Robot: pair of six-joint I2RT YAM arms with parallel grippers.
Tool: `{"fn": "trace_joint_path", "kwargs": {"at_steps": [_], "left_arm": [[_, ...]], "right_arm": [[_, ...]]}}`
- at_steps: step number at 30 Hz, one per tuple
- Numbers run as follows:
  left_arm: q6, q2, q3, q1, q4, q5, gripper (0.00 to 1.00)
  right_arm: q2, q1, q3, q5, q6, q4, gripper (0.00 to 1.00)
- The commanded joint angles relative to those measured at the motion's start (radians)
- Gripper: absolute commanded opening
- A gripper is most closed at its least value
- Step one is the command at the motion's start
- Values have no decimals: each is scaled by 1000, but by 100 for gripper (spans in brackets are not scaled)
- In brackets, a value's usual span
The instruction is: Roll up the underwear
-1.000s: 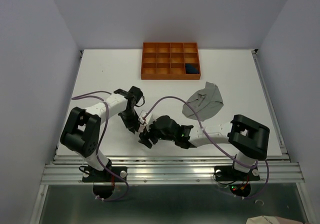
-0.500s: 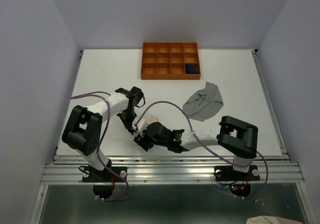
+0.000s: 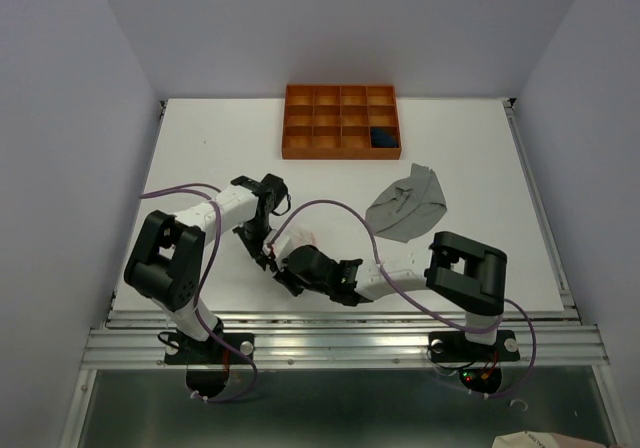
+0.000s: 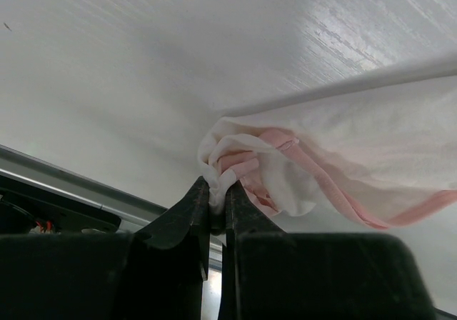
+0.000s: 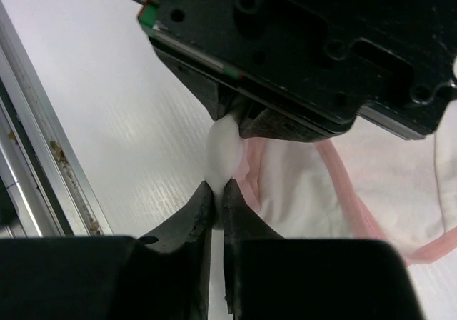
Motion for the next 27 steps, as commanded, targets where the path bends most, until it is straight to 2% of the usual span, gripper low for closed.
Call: {"fn": "trace_joint_path", "kwargs": {"at_steps": [1, 3, 5, 6, 17, 22, 27], "left_arm": [[-15, -15, 20, -4, -35, -14, 0], [-9, -25, 9, -6, -15, 0, 0], [-7, -34, 0, -4, -7, 3, 0], [-9, -38, -4, -4, -1, 0, 10], [-13, -110, -26, 40, 46, -35, 49], [-21, -176, -37, 54, 74, -59, 57], [-52, -276, -118, 54, 140, -72, 66]], "right_arm": [[17, 10, 40, 62, 60, 7, 5], [13, 10, 25, 60, 97, 7, 1], [7, -19, 6, 31, 155, 7, 1], [4, -35, -1, -36, 177, 8, 1], [66, -197, -58, -435, 356, 82, 1], [119, -260, -35, -524, 402, 80, 1], [155, -316, -23, -582, 487, 65, 1]]}}
